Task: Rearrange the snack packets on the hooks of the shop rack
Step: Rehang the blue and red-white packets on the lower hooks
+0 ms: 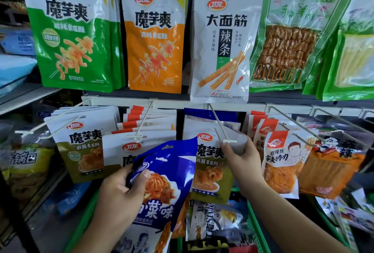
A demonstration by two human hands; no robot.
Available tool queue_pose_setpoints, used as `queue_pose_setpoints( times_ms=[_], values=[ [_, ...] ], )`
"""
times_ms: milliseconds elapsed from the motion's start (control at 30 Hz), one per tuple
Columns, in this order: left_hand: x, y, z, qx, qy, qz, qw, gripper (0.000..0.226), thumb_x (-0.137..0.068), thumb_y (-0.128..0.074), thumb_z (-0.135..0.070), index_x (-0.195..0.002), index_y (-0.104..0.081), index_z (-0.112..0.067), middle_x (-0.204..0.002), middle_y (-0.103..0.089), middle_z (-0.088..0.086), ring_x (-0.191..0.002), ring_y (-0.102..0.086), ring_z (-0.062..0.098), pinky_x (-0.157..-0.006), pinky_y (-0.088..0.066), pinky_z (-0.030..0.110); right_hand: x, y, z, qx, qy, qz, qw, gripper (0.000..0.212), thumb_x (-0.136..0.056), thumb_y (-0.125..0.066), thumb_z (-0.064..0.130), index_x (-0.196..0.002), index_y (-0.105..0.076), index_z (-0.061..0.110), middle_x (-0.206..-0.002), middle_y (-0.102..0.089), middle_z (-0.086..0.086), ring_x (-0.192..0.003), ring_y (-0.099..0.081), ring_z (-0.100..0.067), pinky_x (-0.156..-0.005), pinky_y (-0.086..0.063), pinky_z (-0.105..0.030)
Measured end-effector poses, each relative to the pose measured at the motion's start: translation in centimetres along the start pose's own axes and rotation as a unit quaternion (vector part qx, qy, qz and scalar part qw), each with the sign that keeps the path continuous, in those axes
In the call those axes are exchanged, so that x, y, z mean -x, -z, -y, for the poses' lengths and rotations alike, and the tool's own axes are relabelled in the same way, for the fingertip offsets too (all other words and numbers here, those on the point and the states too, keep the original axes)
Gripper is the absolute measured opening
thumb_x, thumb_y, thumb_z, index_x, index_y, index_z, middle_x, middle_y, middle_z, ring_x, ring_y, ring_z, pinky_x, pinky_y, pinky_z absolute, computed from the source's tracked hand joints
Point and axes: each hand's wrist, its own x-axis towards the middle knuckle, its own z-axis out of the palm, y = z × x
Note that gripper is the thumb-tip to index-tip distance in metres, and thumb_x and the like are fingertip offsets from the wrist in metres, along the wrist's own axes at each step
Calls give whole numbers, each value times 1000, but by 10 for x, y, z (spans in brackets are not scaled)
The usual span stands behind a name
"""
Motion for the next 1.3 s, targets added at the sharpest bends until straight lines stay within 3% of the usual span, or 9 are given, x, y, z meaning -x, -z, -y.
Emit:
queue_pose_setpoints(
  times_ms=[67, 167, 333, 500, 667, 833, 1033, 1167, 1300],
  values=[
    [1, -2, -2, 18, 6, 2, 1000, 3, -97, -67, -23, -95, -69, -22, -63, -77, -4, -57, -76, 8, -38, -51, 15, -10, 2, 6, -9, -16, 1, 1000, 43, -95, -75, 23, -135, -59, 20, -114, -72, -1, -101, -71, -14, -68, -59, -19],
    [0, -3, -3, 30, 12, 1, 999, 3, -97, -67, -23, -94, -69, -22, -63, -77, -3, -58, -76, 7, -38, -51, 15, -17, 3, 10, -15, -15, 2, 1000, 38, -95, -76, 25, -130, -62, 18, -103, -73, 3, -99, -72, -19, -73, -58, -27],
    [-2, -2, -2, 24, 14, -3, 1000, 6, -97, -66, -24, -99, -70, -21, -67, -79, -3, -60, -77, 9, -40, -53, 17, -15, -4, 4, -20, -13, -16, 1000, 37, -94, -77, 28, -128, -66, 20, -111, -76, 2, -106, -72, -20, -96, -59, -46],
    [-3, -2, -1, 13, 9, 7, 1000, 5, -98, -65, -25, -97, -69, -24, -71, -80, -9, -60, -78, 12, -41, -55, 19, -7, -10, 0, -34, -21, -31, 999, 44, -91, -75, 31, -132, -63, 22, -120, -73, -3, -109, -71, -23, -98, -59, -52],
    [-1, -2, -1, -11, -19, 11, 1000, 7, -99, -63, -25, -95, -68, -26, -68, -79, -6, -51, -75, 16, -37, -51, 20, 9, -14, -1, -35, -5, -33, 999, 69, -74, -71, 56, -137, -59, 30, -132, -64, -6, -114, -69, -23, -94, -62, -50],
    [1, -4, -1, -20, -30, 8, 999, 9, -100, -63, -23, -95, -69, -25, -69, -78, -12, -53, -75, 12, -37, -51, 17, 14, -8, -3, -78, -43, -23, 996, 37, -93, -76, 23, -125, -58, 26, -116, -72, -1, -105, -73, -21, -91, -63, -49],
    [5, -5, -3, 4, -21, 19, 1000, 9, -100, -62, -23, -95, -68, -26, -71, -79, -15, -56, -77, 12, -40, -53, 17, 5, -4, 11, -94, -81, 19, 992, 16, -100, -67, 26, -115, -64, 25, -108, -78, -8, -96, -79, -25, -84, -65, -48],
    [7, -5, -7, 10, -30, 16, 999, 9, -100, -62, -20, -96, -69, -23, -72, -79, -15, -57, -77, 12, -40, -53, 17, 18, 2, 23, -43, -41, 2, 998, 8, -102, -63, 25, -106, -65, 18, -95, -79, -7, -85, -80, -23, -70, -66, -41],
    [10, -4, -12, 23, -28, 18, 999, 8, -100, -62, -18, -96, -68, -20, -70, -79, -14, -55, -76, 13, -38, -51, 17, 45, 12, 25, 3, 6, 16, 1000, 10, -103, -62, 18, -95, -56, 16, -90, -75, -11, -77, -78, -22, -67, -65, -55]
  ],
)
